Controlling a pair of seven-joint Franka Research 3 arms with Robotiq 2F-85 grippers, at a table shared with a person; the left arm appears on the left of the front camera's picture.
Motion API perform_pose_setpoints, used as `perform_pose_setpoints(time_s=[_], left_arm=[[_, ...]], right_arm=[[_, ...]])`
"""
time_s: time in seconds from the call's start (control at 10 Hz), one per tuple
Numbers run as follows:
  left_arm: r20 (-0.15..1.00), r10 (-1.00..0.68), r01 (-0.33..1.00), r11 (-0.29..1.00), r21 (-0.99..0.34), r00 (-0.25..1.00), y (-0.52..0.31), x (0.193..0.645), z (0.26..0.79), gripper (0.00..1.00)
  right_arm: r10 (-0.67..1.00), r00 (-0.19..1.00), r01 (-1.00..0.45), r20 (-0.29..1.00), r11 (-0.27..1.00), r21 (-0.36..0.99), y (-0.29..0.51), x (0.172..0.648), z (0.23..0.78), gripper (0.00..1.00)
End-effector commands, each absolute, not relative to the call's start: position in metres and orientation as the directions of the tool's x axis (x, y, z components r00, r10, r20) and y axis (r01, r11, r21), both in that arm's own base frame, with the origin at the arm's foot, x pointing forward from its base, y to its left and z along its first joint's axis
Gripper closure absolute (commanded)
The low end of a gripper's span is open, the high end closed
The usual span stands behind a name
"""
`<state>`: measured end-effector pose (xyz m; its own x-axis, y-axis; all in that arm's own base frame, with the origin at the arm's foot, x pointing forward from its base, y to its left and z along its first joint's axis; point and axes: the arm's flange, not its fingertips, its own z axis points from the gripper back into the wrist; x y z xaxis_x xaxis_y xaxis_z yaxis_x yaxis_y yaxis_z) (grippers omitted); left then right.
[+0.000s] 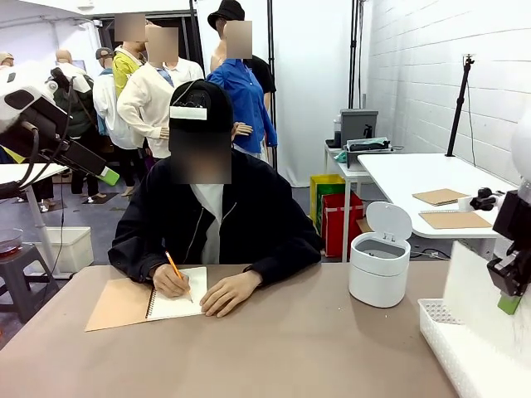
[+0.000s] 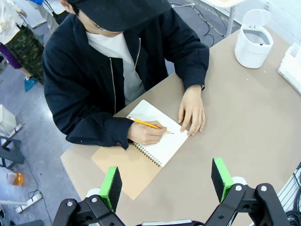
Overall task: Sort the paper based on its condition.
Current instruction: If a person hands you a paper, place it in the Organizing basket , and if it's crumpled, put it in the Trash can.
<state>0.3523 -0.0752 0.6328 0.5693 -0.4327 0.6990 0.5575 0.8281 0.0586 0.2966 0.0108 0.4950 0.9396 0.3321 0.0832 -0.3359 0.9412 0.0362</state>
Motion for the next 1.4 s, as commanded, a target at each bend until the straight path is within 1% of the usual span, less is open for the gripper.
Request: perform_pose_setpoints(time_s=[0.0,0.1,0.3,0.5,0.7,0.9,1.0,1.1,1.3], left_arm=[[0.704,-0.43,0.554,0.83,0.061,0.566,-0.074,0.353,0.634,0.0],[0.704,-0.43,0.554,0.83,0.061,0.566,-0.074,0.353,0.634,0.0],[0.704,-0.43,0.554,0.83,0.061,0.566,-0.074,0.353,0.634,0.0],[0.704,-0.43,0.554,0.83,0.061,0.566,-0.074,0.353,0.634,0.0],[0.704,-0.43,0.554,0.83,0.061,0.566,-0.074,0.353,0.634,0.0],[0.704,-0.43,0.554,0.83,0.061,0.566,-0.074,0.353,0.634,0.0],[0.704,-0.43,0.554,0.83,0.061,0.566,-0.074,0.353,0.634,0.0],[0.704,-0.43,0.554,0.83,0.061,0.566,-0.074,0.353,0.634,0.0],[0.704,-0.43,0.554,0.83,0.061,0.566,-0.074,0.353,0.634,0.0]], right_arm=[[0.327,0.944,-0.327,0.049,0.945,-0.012,0.015,0.276,0.472,1.0],[0.339,0.939,-0.338,0.046,0.941,-0.028,0.016,0.273,0.466,1.0],[0.32,0.947,-0.319,0.002,0.947,-0.044,0.018,0.261,0.45,1.0],[0.295,0.955,-0.295,-0.015,0.955,-0.034,0.017,0.255,0.435,1.0],[0.302,0.951,-0.304,-0.064,0.952,-0.022,0.013,0.256,0.412,1.0],[0.293,0.951,-0.296,-0.101,0.955,-0.01,0.012,0.269,0.388,1.0],[0.285,0.952,-0.287,-0.114,0.958,-0.006,0.011,0.275,0.386,1.0],[0.312,0.946,-0.313,-0.092,0.95,0.009,0.016,0.307,0.459,1.0],[0.312,0.946,-0.313,-0.092,0.95,0.009,0.016,0.307,0.459,1.0]])
